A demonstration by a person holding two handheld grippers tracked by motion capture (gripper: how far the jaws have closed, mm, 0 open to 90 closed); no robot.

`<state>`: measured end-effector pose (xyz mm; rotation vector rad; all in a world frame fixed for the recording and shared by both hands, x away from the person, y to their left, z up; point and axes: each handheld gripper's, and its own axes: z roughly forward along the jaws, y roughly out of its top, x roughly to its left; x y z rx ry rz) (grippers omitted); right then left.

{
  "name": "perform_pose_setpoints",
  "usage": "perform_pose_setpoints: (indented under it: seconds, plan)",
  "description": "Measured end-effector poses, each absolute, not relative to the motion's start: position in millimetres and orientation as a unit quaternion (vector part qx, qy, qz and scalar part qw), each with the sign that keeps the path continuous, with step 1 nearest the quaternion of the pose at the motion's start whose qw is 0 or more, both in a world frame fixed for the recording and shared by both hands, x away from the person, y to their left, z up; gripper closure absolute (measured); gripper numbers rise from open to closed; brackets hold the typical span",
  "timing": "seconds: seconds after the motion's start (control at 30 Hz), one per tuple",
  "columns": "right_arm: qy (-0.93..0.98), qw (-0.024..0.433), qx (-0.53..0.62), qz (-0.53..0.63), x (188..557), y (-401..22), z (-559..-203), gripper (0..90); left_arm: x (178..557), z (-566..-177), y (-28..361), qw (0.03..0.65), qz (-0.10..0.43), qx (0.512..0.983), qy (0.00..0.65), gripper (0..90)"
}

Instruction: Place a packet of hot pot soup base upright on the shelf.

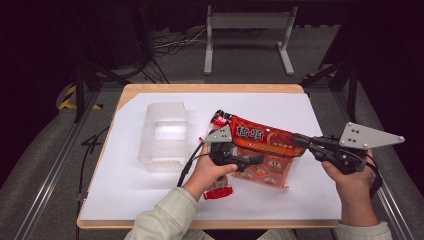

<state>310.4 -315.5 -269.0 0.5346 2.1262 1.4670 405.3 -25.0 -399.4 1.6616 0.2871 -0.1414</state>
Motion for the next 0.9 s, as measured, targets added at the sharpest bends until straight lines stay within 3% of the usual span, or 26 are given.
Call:
perform_pose_setpoints:
  seconds: [0.13,0.37,0.57,0.7,0.9]
  plan:
    - [0.779,0.246,0.198,0.541,311.5,-316.5,-269.8,90.0,403.7,-399.1,-26.2,0.663,-0.054,0.735,0.129,23.7]
    - [0.782,0.243,0.197,0.54,312.1,-314.2,-271.0,90.0,400.4,-399.6,-30.8,0.643,-0.023,0.757,0.108,33.1]
    - [0.78,0.244,0.199,0.541,312.8,-315.6,-271.6,90.0,402.0,-401.1,-30.1,0.652,-0.034,0.752,0.093,44.8]
    - [0.778,0.247,0.202,0.541,313.5,-317.6,-271.9,90.0,401.0,-401.9,-30.3,0.65,-0.042,0.755,0.079,60.4]
    - [0.778,0.247,0.203,0.54,313.8,-318.0,-272.5,90.0,399.2,-399.8,-30.6,0.646,-0.048,0.758,0.074,70.4]
